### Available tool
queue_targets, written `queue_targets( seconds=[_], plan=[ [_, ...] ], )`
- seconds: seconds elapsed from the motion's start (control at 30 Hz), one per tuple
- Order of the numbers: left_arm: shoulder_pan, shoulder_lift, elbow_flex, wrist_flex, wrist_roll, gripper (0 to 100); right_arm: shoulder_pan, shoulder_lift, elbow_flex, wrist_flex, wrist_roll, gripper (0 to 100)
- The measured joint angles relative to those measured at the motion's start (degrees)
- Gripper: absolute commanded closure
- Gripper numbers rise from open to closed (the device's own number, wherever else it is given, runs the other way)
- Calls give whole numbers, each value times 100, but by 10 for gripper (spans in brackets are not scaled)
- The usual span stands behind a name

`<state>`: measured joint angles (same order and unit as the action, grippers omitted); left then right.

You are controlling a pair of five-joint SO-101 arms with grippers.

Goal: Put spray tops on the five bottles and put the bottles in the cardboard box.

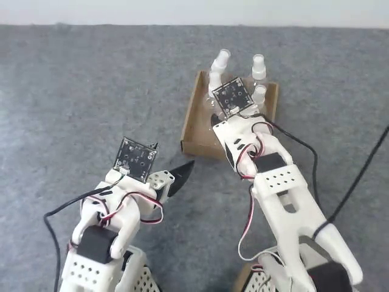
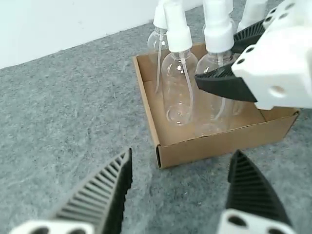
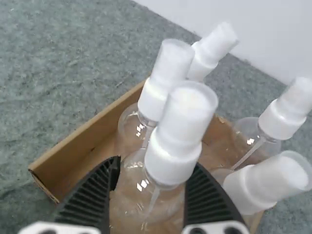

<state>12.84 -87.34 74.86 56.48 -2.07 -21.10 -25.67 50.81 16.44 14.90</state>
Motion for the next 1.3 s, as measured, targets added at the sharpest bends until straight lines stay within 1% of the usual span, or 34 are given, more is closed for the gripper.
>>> queue_targets(
  seconds=[0.47, 0.7, 1.13, 1.2, 1.3],
  plan=[
    [0, 0, 0, 0, 0, 705, 0, 70, 0, 0, 0, 987],
    [0, 0, 0, 0, 0, 705, -149, 70, 299, -62, 9, 823],
    [0, 0, 0, 0, 0, 705, -237, 70, 325, -62, 9, 809],
    [0, 0, 0, 0, 0, 705, -237, 70, 325, -62, 9, 780],
    [0, 0, 0, 0, 0, 705, -246, 70, 325, -53, 9, 703]
  ],
)
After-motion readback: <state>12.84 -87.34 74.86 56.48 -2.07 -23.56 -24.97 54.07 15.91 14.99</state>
